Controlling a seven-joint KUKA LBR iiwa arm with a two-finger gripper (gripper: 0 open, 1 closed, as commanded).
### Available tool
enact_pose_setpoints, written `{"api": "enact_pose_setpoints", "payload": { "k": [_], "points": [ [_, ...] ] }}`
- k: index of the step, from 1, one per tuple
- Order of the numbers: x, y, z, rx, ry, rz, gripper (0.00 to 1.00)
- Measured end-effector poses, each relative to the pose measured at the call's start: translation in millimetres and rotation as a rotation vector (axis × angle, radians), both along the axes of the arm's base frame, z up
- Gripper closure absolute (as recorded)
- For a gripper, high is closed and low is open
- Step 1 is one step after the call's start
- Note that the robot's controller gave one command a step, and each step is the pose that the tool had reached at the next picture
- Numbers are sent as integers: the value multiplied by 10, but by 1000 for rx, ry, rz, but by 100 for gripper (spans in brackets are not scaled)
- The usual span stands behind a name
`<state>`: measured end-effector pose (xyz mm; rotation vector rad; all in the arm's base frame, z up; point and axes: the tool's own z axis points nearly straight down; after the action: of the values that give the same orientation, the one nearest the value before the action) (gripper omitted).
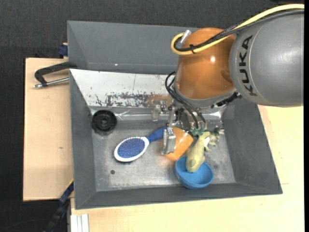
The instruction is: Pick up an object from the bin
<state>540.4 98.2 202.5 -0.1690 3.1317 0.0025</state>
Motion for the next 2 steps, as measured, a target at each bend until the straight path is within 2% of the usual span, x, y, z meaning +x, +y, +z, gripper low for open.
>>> {"api": "enact_pose_setpoints", "payload": {
  "k": [1,2],
  "points": [
    [235,374,-1346,1,9,-143,0],
    [179,772,-1314,1,1,14,0]
  ]
}}
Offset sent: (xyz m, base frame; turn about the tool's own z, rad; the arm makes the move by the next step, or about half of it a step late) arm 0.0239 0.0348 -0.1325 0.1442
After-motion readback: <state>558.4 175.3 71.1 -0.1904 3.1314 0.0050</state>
